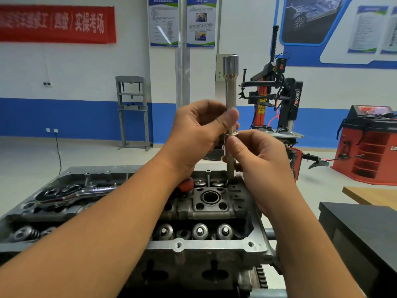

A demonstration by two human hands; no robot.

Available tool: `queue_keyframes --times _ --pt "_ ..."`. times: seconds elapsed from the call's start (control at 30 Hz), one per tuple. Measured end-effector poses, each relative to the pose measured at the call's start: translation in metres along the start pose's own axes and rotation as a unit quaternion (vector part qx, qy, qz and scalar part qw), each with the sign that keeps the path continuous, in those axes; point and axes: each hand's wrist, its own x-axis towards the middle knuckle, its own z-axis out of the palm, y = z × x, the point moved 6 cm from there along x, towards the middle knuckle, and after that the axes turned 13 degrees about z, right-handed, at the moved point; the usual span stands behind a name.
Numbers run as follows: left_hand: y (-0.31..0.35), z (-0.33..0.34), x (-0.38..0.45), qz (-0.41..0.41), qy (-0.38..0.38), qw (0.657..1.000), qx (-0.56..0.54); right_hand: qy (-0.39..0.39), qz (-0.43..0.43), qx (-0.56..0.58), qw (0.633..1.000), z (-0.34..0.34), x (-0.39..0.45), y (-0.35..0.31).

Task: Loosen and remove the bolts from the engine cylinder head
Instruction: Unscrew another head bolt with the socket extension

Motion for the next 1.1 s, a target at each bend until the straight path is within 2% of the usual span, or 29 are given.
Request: queue_keyframes --times 0.17,0.3,0.47,0.57,0.7,0.87,1.1 --pt "0.0003 0.0012 -0.0008 -0.004 -0.001 1.0 -0.019 -0.023 0.02 0.022 0.999 0.0023 0.0006 0.0022" --pt "0.0026 -0.0015 -0.0008 0.015 0.027 0.999 0.014 0.018 0.013 -0.009 1.0 -0.003 0.0013 0.0037" --pt "-0.001 -0.0002 -0.0006 -0.023 0.011 1.0 -0.007 -0.024 0.035 0.009 0.999 0.0027 0.0022 0.0039" --pt "0.0015 0.0012 -0.0012 -0.005 0.012 1.0 -0.008 -0.034 0.049 0.04 0.997 0.0022 0.002 0.005" --pt "0.0042 -0.0018 -0.0011 0.022 0.021 0.999 0.036 -0.003 0.035 0.021 0.999 -0.0003 0.0016 0.0043" --pt "-0.0038 0.002 -0.001 -0.022 -0.007 1.0 -0.01 -0.034 0.051 0.037 0.997 0.0045 0.0024 0.006" --pt "-0.0009 -0.0023 -0.0001 0.018 0.018 0.999 0.042 -0.035 0.041 0.047 0.997 0.0038 0.0018 0.0061"
